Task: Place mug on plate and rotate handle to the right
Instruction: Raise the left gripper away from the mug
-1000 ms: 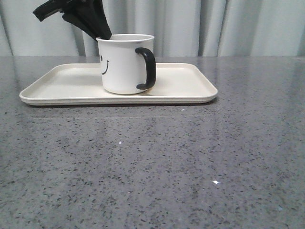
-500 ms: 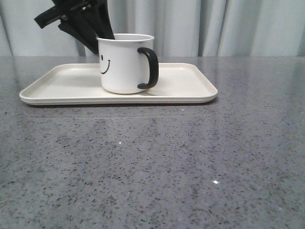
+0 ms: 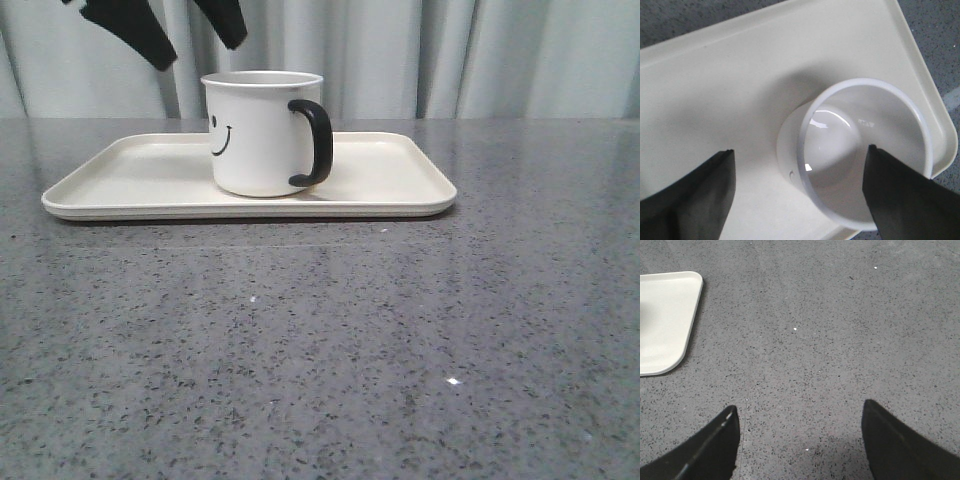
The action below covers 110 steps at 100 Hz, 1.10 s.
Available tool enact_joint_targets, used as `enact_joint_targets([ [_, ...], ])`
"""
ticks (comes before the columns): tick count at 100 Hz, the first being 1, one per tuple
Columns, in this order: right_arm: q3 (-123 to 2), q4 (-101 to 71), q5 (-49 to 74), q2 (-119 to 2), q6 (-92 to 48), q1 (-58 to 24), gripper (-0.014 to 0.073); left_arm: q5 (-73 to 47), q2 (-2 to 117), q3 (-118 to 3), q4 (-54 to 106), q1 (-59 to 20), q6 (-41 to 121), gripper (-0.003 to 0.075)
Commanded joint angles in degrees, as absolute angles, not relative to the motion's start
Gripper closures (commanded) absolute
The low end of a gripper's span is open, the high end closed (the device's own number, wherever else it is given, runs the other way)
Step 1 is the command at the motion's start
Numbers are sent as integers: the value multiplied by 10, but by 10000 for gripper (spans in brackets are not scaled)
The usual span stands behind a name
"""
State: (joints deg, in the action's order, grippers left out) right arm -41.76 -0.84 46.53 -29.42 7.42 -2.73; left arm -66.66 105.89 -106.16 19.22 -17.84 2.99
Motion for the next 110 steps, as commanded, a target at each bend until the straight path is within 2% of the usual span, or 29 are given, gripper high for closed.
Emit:
enact_joint_targets([
  [1,-438,-6,422,-302,71,-29,71,-657,994,-1083,170,-182,28,200],
  [30,-438,-6,422,-302,71,-29,71,-632,873,-1011,39,-172,-15,200],
  [88,-437,-6,406,-302,71,-29,71,-480,578,-578,56,-46,-20,200],
  [110,-439,-39,397,-321,60,-29,71,-468,508,-499,56,-46,-20,206],
])
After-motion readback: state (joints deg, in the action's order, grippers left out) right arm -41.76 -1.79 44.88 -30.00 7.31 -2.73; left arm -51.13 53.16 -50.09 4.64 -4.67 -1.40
